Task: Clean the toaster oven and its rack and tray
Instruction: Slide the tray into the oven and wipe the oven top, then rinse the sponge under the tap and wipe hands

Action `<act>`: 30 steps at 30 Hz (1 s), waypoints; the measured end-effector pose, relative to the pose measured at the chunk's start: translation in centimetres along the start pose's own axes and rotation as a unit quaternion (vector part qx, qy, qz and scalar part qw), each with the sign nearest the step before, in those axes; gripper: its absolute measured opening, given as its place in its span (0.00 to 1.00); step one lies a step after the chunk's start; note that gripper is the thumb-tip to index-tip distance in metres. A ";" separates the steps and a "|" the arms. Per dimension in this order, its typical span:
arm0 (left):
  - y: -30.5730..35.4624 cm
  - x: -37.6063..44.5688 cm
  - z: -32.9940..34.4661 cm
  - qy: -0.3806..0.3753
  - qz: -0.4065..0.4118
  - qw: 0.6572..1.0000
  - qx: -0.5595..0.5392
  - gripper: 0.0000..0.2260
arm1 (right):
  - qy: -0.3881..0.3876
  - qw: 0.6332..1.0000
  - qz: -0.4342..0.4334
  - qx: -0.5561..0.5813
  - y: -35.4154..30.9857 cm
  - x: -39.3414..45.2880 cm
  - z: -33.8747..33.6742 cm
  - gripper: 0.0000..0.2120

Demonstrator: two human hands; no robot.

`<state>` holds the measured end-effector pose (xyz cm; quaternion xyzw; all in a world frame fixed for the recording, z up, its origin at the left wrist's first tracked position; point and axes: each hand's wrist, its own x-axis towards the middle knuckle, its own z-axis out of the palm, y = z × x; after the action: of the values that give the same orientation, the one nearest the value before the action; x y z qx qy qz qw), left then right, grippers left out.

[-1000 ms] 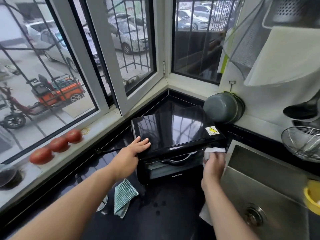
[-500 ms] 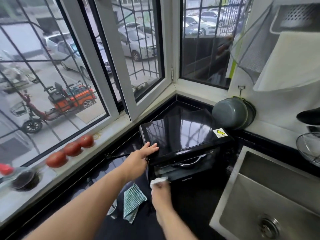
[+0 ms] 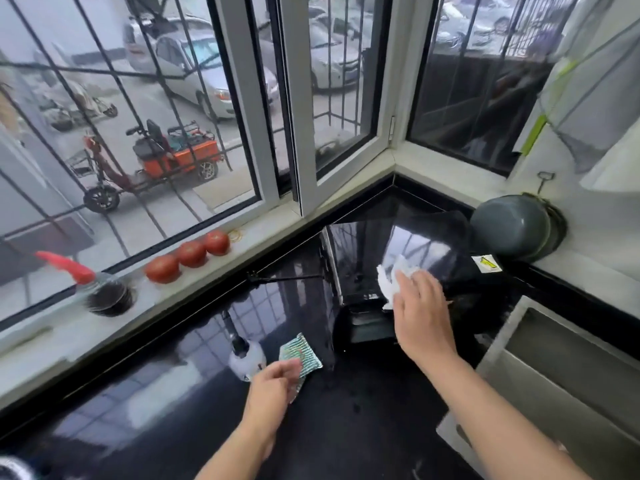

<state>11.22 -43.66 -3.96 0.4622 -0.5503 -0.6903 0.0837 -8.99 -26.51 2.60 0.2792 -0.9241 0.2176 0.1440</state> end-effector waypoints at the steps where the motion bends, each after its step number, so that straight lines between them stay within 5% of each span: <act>1: -1.0 -0.4 -0.5 0.005 -0.014 1.000 -0.006 0.20 | -0.011 0.999 -0.043 -0.017 -1.5 -0.7 1.1 0.20; 7: -2.2 -0.9 -1.3 -0.005 -0.012 0.997 0.075 0.18 | -0.086 0.935 -0.292 -0.180 -9.1 -0.3 6.2 0.18; 12: 0.3 -1.8 -0.7 -0.009 0.060 0.987 0.149 0.20 | -0.181 0.806 -0.466 -0.318 -6.7 -2.2 6.7 0.18; 14: 2.2 -1.9 -0.1 -0.005 0.114 0.978 0.176 0.23 | -0.137 0.803 -0.509 -0.277 -3.7 -2.7 5.2 0.20; 17: 4.8 -0.9 2.0 -0.008 0.217 0.950 0.227 0.28 | -0.036 0.897 -0.414 -0.148 0.7 -1.3 0.9 0.24; 20: 7.0 -0.3 5.5 -0.034 0.300 0.902 0.308 0.32 | -0.064 0.946 -0.302 -0.096 5.3 -0.7 -1.2 0.29; 23: 8.3 1.0 8.1 -0.056 0.369 0.816 0.441 0.32 | -0.029 0.991 -0.118 -0.053 10.8 -0.8 -1.8 0.26; 26: 7.8 2.6 9.6 -0.015 0.416 0.701 0.579 0.37 | -0.006 0.999 0.029 -0.031 15.7 0.6 -3.4 0.24; 30: 7.5 3.8 10.8 0.036 0.433 0.659 0.614 0.39 | -0.035 0.996 0.071 0.035 16.8 2.9 -3.0 0.23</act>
<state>-1.73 -41.50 -0.15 0.1426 -0.9836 -0.0642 0.0900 -20.59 -13.78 0.93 0.2252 -0.9377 0.2501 0.0860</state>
